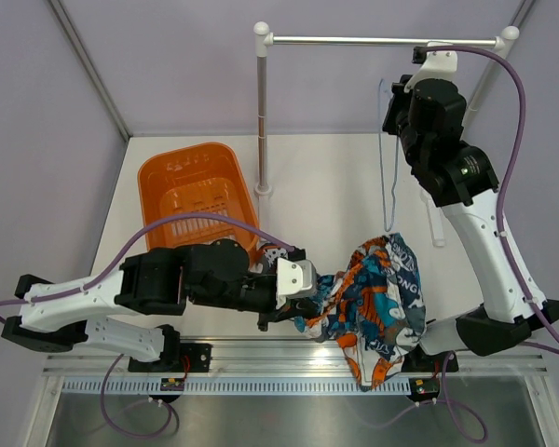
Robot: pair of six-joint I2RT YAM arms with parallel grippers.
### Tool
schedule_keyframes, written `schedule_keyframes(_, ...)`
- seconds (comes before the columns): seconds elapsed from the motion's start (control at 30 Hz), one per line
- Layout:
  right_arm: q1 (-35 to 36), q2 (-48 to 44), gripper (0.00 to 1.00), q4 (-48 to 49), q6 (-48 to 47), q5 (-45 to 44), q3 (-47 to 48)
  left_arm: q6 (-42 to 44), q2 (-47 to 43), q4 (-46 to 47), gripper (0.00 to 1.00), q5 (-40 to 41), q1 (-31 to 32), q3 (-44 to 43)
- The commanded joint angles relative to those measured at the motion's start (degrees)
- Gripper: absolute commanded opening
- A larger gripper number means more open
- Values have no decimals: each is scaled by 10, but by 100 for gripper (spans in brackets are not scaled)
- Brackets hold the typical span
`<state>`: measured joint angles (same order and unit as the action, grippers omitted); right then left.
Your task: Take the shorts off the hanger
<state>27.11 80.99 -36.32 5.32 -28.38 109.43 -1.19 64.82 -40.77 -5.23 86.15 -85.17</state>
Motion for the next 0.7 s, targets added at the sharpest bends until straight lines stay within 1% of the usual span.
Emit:
schedule_keyframes(0.0, -13, -7, 0, 8, 0, 3, 46, 6, -14, -4, 0, 50, 4, -25)
schedule_keyframes(0.1, -15, -9, 0, 4, -1, 6, 58, 8, -9, -7, 0, 50, 4, -33)
schedule_keyframes(0.17, -14, -9, 0, -9, -1, 10, 63, 8, -11, 10, 0, 101, 4, -33)
schedule_keyframes(0.2, -14, -10, 0, -16, 1, 11, 61, 8, -10, 18, 0, 129, 3, -33)
schedule_keyframes(0.23, -14, -18, 0, -16, 3, 13, 57, 24, -10, 34, 0, 192, 2, -36)
schedule_keyframes(0.3, -15, -29, 0, -15, 7, 18, 36, 33, 0, 49, 0, 264, -4, -60)
schedule_keyframes(0.33, -15, -41, 0, -15, 11, 21, 30, 46, 6, 61, 0, 324, -10, -73)
schedule_keyframes(0.37, -14, -45, 0, -15, 12, 24, 24, 53, 12, 70, 0, 348, -17, -85)
schedule_keyframes(0.43, -14, -58, 0, -20, 17, 26, 12, 69, 28, 107, 0, 391, -55, -114)
schedule_keyframes(0.47, -14, -60, 0, -24, 20, 32, 11, 69, 31, 121, 0, 395, -77, -125)
schedule_keyframes(0.5, -14, -63, 0, -30, 24, 37, 7, 68, 39, 147, 0, 385, -126, -135)
schedule_keyframes(0.6, -15, -72, 0, -36, 30, 46, -6, 94, 57, 191, 0, 364, -202, -190)
schedule_keyframes(0.63, -15, -78, 0, -37, 30, 46, -11, 125, 82, 206, 0, 365, -211, -241)
schedule_keyframes(0.67, -15, -80, 0, -38, 31, 47, -14, 146, 94, 220, 0, 373, -219, -265)
